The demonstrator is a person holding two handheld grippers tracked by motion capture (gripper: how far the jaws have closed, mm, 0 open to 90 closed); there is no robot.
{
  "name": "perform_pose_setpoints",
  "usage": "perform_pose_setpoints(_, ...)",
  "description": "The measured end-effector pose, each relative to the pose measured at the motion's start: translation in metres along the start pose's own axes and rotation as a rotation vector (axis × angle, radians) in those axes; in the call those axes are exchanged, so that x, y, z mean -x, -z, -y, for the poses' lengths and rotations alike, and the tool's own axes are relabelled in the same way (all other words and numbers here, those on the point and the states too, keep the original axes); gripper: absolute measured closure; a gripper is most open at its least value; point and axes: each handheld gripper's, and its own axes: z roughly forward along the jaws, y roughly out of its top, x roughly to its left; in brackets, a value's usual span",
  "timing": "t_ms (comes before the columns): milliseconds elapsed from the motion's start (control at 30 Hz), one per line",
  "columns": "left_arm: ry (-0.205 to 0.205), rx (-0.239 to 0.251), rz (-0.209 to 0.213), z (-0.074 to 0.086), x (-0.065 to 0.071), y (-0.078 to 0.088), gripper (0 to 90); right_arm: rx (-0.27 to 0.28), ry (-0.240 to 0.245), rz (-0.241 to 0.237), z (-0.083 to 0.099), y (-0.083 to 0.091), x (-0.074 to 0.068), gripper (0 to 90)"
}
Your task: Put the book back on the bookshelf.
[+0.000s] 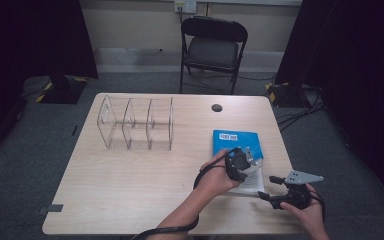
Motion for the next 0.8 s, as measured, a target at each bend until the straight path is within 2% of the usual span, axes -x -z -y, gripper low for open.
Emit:
perform_pose_setpoints(167, 0.019, -0.009, 0.016, -0.004, -0.006, 0.008, 71.7, 0.008, 0.021, -0.010, 0.002, 0.002, -0.004, 18.3)
perform_pose_setpoints(267, 0.015, -0.023, 0.022, -0.008, -0.009, 0.013, 72.2, 0.000, 0.024, -0.016, 0.005, 0.001, -0.006, 17.9)
perform_pose_setpoints(400, 0.041, -0.019, 0.035, -0.012, -0.013, 0.018, 72.6, 0.000, 0.023, -0.017, 0.006, 0.002, -0.007, 18.2)
perform_pose_setpoints(500, 0.032, -0.034, 0.029, -0.014, -0.016, 0.021, 73.3, -0.006, 0.022, -0.014, 0.007, 0.001, -0.009, 18.2)
perform_pose_setpoints(567, 0.038, -0.037, 0.031, -0.015, -0.016, 0.022, 73.6, -0.010, 0.028, -0.013, 0.007, 0.000, -0.010, 18.2)
perform_pose_setpoints(600, 0.053, -0.034, 0.033, -0.017, -0.018, 0.024, 73.7, -0.011, 0.031, -0.012, 0.007, -0.001, -0.011, 18.1)
perform_pose_setpoints(800, 0.065, -0.055, 0.033, -0.026, -0.023, 0.029, 74.5, -0.017, 0.037, 0.002, 0.005, -0.005, -0.014, 17.9)
